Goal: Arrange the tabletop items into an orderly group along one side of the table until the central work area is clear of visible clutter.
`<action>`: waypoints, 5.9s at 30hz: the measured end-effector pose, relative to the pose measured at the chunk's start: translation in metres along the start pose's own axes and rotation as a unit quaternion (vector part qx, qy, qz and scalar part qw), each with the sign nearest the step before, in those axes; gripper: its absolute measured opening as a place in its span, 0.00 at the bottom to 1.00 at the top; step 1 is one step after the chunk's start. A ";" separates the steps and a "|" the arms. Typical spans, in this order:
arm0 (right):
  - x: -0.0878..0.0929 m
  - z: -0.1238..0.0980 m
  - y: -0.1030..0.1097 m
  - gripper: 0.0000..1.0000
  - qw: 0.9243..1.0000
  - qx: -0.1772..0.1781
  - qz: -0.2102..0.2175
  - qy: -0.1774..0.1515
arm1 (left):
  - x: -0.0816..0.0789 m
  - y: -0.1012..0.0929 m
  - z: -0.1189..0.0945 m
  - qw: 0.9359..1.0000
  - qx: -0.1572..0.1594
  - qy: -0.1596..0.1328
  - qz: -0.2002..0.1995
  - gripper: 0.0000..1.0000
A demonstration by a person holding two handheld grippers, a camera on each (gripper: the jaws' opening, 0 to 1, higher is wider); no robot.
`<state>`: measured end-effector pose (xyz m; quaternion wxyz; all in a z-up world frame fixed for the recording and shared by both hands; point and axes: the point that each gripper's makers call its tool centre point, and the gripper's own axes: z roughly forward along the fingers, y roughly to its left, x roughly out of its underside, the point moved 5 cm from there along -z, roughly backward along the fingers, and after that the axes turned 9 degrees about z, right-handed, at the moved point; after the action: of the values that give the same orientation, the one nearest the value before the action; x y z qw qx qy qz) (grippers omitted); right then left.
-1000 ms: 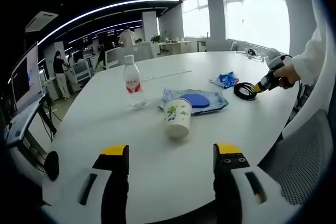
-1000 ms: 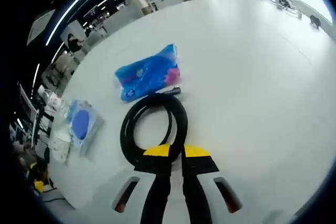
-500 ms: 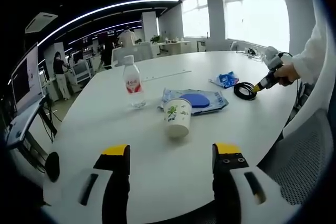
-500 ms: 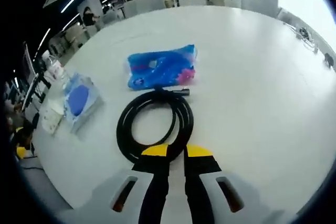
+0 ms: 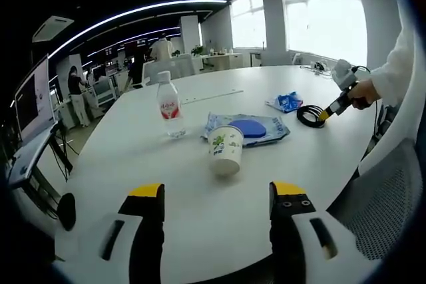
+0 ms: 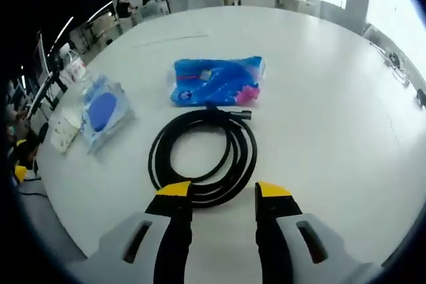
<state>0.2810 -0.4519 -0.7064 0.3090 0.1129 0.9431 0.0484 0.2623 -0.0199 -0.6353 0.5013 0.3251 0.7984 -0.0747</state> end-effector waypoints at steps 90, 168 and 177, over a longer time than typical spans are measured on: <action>-0.012 0.018 0.133 0.70 0.991 -0.128 0.003 -0.048 | -0.059 0.043 0.209 0.977 0.177 0.064 -0.102 0.51; -0.105 0.058 0.119 0.00 0.992 -0.085 0.003 -0.090 | -0.088 0.018 0.240 0.981 0.169 0.057 -0.080 0.00; -0.109 0.076 0.116 0.00 0.995 -0.076 -0.020 -0.067 | -0.079 0.016 0.259 0.979 0.169 0.083 -0.076 0.00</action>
<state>0.4328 -0.3647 -0.6868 0.3798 0.0733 0.9161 0.1058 0.4891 -0.1573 -0.6907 0.3639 0.3485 0.8356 -0.2188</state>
